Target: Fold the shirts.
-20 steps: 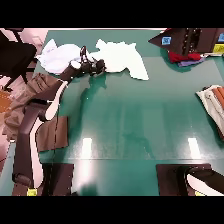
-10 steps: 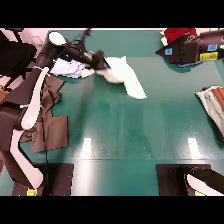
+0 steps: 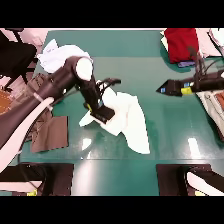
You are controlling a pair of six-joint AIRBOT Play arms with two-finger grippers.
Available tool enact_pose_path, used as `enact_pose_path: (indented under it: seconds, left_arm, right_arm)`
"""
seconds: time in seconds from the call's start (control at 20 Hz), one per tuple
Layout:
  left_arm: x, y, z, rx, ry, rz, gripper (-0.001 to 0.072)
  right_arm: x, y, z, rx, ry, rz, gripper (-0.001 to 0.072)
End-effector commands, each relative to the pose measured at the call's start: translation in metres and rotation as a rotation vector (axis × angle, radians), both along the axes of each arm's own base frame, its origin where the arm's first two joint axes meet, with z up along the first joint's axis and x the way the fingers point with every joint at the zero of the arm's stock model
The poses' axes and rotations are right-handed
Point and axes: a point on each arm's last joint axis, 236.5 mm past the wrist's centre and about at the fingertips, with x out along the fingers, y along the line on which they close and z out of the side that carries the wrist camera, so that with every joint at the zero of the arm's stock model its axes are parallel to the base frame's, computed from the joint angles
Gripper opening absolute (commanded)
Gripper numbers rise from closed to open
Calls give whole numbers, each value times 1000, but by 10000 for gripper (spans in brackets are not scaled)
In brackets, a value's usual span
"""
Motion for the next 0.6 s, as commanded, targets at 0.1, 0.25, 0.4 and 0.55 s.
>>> enact_pose_path:
  seconds: [0.1,0.25,0.4,0.55]
  left_arm:
    - [-52,35,-60,139,108,28,23]
    - [-53,44,-68,172,104,25,318]
    - [-40,55,-60,192,12,43,321]
    - [-26,69,-48,212,-90,63,322]
  right_arm:
    - [-16,4,-87,183,178,-28,497]
    - [-18,17,-116,213,232,34,496]
    - [-21,38,-133,252,248,98,496]
    - [-9,65,-129,332,202,147,497]
